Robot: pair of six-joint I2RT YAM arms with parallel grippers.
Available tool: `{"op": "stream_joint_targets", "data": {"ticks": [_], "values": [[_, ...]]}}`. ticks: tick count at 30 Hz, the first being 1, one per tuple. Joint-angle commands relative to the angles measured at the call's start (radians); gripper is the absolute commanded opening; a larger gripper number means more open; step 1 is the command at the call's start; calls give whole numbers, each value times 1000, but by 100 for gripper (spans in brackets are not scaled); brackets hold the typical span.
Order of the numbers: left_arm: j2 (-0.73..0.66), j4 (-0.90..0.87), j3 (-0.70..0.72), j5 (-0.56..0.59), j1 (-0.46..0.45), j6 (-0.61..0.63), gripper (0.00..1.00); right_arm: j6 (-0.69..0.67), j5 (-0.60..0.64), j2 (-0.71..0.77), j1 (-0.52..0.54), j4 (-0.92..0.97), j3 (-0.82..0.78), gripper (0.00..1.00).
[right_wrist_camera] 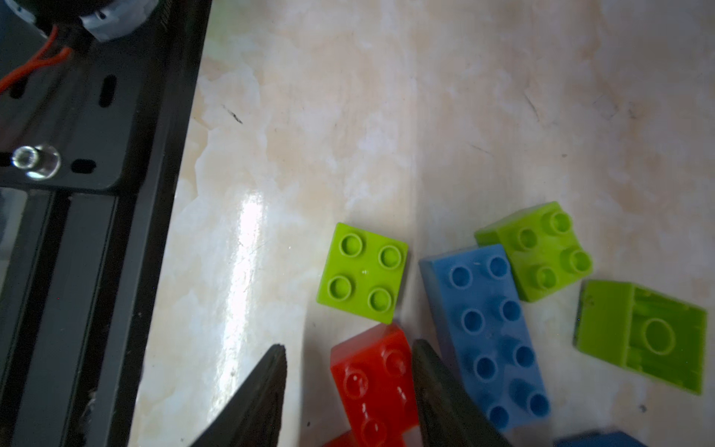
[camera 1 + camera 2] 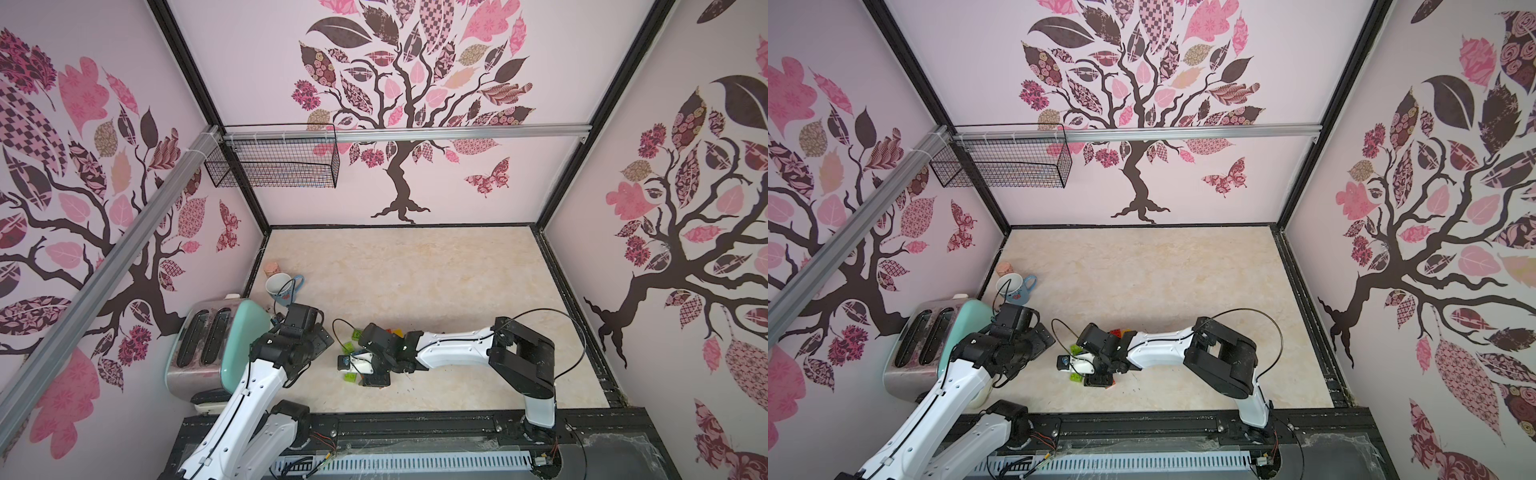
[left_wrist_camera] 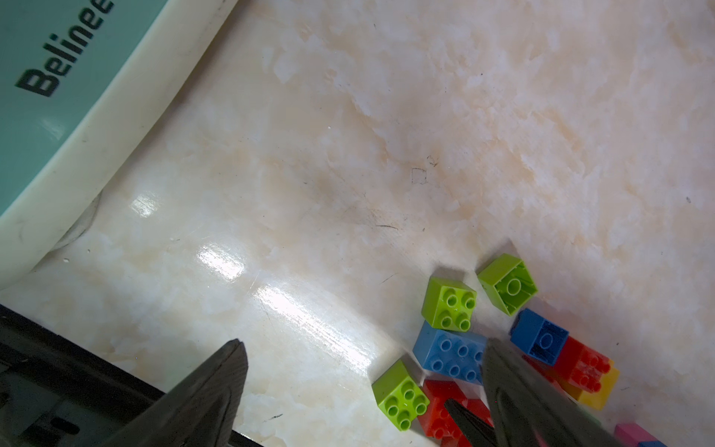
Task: Assemble the number 4 with lego
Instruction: Pick up the lego brick from the center of the board.
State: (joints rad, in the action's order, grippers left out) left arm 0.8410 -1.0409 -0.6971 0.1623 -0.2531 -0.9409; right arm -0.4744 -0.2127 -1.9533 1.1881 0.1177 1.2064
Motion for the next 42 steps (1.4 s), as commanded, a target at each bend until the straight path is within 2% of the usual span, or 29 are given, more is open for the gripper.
{"op": "stream_joint_targets", "data": {"ticks": [1, 6, 12, 27, 29, 32, 35, 37, 39, 42], "values": [[-2, 14, 25, -3, 4, 13, 98, -39, 41, -20, 1, 61, 30, 57], [-2, 14, 25, -4, 5, 13, 98, -80, 70, -48, 1, 103, 65, 57], [-1, 16, 25, -4, 5, 14, 98, -91, 50, -49, 1, 120, 68, 48], [2, 21, 31, -12, 5, 17, 98, -65, 27, -60, 2, 92, 66, 39], [1, 23, 32, -13, 4, 20, 98, -55, 17, -44, 2, 74, 56, 35], [-3, 32, 32, -25, 4, 32, 98, -28, 5, -14, -3, 40, 35, 23], [-10, 43, 31, -51, 3, 62, 98, 39, -31, 84, -25, -6, -21, 15], [-16, 66, 32, -75, 2, 83, 98, 109, -46, 214, -50, -70, -102, 10], [-16, 97, 21, -102, -11, 105, 98, 218, -33, 345, -84, -129, -187, 0], [15, 126, -37, -88, -103, 114, 97, 426, 39, 521, -170, -182, -328, 0]]}}
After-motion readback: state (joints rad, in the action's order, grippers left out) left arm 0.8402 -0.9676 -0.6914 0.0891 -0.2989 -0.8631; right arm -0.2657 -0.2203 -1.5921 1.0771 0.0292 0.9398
